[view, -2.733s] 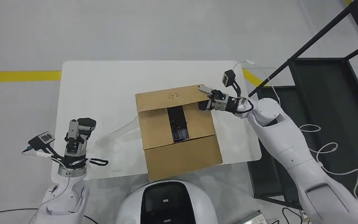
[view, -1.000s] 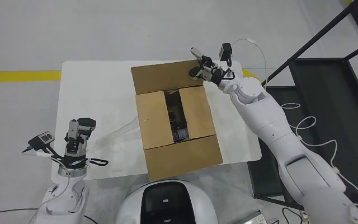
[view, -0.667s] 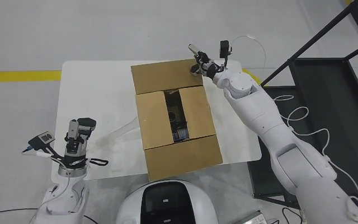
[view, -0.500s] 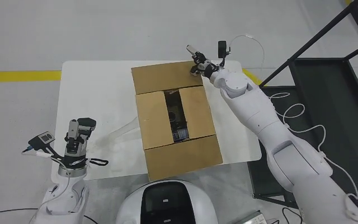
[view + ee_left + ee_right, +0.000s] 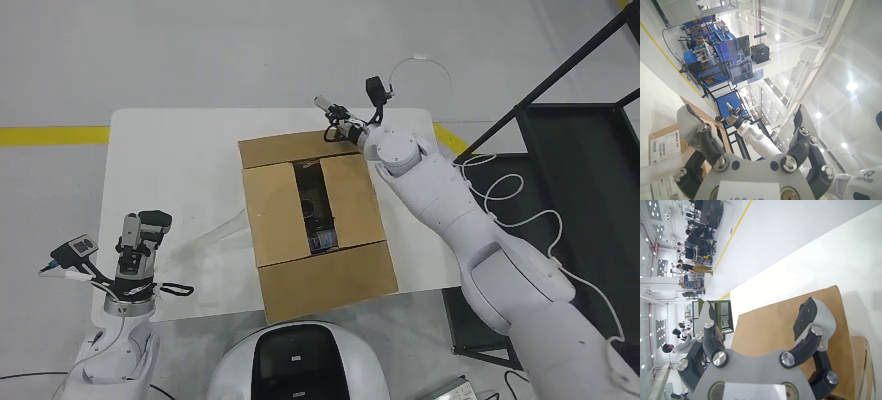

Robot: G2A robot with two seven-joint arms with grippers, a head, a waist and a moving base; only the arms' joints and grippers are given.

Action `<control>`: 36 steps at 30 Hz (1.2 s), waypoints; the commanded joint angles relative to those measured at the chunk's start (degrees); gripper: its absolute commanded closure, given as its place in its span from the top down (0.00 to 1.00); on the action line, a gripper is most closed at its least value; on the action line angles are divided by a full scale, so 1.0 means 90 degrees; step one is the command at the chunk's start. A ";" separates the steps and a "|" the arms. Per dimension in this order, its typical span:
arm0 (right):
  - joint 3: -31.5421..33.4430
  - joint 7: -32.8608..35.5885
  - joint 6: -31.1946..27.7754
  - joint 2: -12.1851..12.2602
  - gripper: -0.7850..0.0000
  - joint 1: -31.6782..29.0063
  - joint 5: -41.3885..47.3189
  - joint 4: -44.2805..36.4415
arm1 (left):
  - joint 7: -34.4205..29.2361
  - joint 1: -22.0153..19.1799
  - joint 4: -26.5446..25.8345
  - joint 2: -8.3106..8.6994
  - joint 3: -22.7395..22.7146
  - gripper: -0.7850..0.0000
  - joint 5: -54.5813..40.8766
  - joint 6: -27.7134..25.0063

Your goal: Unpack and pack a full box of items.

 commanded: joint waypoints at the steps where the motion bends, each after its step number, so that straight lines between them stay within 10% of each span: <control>1: -0.0013 0.0021 0.0007 -0.0046 1.00 0.0018 -0.0062 0.0089 | 0.0000 0.0000 0.0000 0.0000 0.0000 1.00 0.0000 0.0000; 21: 0.0448 0.0424 -0.0981 -0.0287 1.00 0.0099 -0.0020 0.0459 | 0.0000 0.0000 0.0000 0.0000 0.0000 1.00 0.0000 0.0000; 36: 0.2059 0.2770 -0.0744 0.0537 1.00 -0.1062 0.0356 -0.1766 | 0.0000 0.0000 0.0000 0.0000 0.0000 1.00 0.0000 0.0000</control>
